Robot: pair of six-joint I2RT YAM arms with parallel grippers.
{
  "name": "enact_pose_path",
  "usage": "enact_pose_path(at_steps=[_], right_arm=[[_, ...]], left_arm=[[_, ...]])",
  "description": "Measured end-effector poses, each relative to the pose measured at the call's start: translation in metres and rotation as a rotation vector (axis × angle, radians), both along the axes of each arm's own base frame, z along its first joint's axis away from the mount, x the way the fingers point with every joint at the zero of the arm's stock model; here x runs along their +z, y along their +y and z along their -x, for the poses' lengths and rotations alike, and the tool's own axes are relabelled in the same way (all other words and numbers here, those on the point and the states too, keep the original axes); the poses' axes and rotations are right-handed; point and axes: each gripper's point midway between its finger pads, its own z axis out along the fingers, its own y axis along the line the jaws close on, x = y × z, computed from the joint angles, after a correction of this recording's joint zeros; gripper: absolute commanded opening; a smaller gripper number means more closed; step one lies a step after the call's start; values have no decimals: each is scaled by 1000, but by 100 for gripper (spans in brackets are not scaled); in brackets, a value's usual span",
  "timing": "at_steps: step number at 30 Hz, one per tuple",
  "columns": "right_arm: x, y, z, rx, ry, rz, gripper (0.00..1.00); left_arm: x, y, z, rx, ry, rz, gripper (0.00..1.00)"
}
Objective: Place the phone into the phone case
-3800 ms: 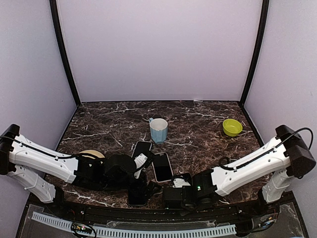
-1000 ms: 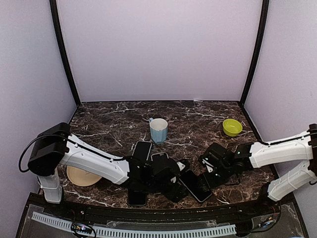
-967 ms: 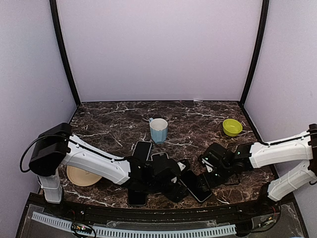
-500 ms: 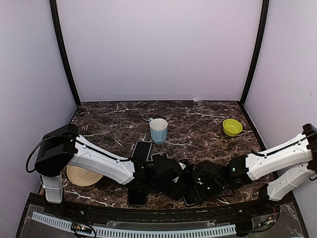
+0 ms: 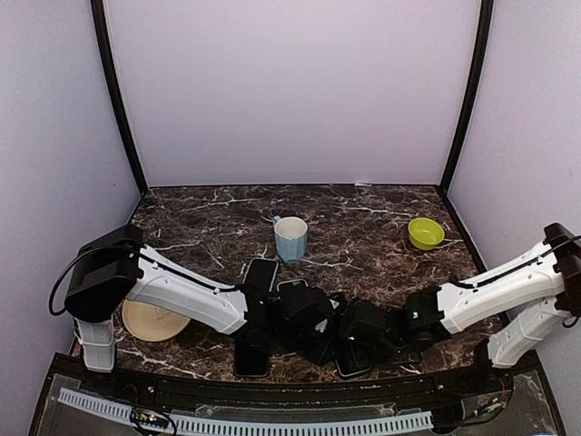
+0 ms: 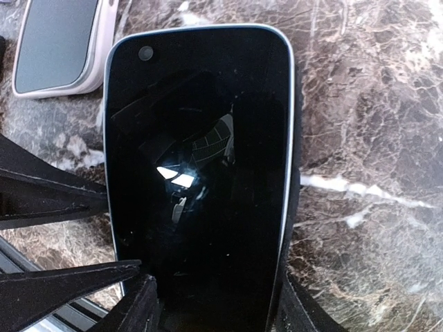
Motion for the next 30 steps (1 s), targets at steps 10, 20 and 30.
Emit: enact_pose_path(at_steps=[10,20,30], right_arm=[[5,5,2,2,-67,17,62],[4,5,14,32,-60,-4,57],[4,4,29,63,-70,-6,58]], left_arm=[[-3,4,0,7,29,-11,33],[2,-1,8,-18,-18,-1,43],[2,6,23,-47,-28,-36,47]])
